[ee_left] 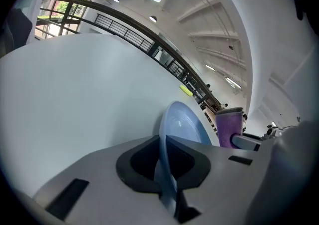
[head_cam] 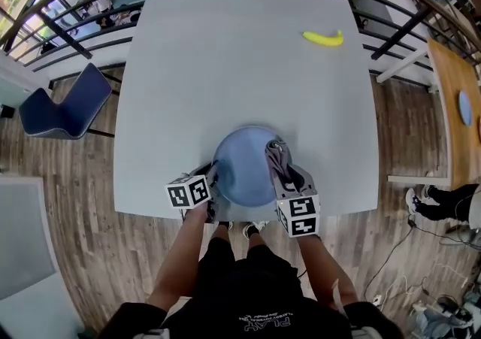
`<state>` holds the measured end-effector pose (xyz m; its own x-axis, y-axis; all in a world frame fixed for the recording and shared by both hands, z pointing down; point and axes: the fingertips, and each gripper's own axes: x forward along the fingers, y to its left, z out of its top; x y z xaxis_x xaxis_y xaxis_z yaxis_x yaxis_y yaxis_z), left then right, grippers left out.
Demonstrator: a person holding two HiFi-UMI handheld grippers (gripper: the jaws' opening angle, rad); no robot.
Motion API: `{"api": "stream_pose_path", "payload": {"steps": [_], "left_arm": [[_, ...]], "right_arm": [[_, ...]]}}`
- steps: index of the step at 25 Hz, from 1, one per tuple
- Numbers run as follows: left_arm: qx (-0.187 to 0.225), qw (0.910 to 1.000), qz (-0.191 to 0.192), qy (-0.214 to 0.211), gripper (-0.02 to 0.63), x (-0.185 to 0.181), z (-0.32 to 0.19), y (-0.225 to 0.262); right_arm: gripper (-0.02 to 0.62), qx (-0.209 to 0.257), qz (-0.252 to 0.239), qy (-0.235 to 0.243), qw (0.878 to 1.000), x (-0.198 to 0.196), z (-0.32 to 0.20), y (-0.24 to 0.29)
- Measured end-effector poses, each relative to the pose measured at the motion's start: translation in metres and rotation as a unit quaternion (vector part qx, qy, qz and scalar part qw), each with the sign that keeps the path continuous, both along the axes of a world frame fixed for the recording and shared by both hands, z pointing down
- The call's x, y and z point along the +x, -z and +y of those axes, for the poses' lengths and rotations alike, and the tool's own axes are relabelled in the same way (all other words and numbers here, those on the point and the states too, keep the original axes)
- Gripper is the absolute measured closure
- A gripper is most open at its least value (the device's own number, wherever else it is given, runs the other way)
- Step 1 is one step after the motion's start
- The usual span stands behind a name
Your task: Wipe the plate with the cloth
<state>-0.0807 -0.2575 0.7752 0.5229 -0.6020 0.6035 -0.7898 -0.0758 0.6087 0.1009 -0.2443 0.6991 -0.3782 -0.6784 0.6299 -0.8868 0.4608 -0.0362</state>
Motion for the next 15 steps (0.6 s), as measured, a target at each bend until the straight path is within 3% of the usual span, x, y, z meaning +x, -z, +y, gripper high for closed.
{"api": "stream_pose_path", "payload": {"steps": [8, 15], "left_arm": [[-0.031, 0.9994, 0.001, 0.011, 0.575, 0.009, 0.011, -0.016], [-0.035, 0.9983, -0.047, -0.003, 0.574, 0.004, 0.017, -0.018]], "right_arm": [[0.479, -0.011, -0.003, 0.003, 1.0, 0.002, 0.011, -0.009], [0.479, -0.01, -0.017, 0.006, 1.0, -0.008, 0.012, -0.001]]}}
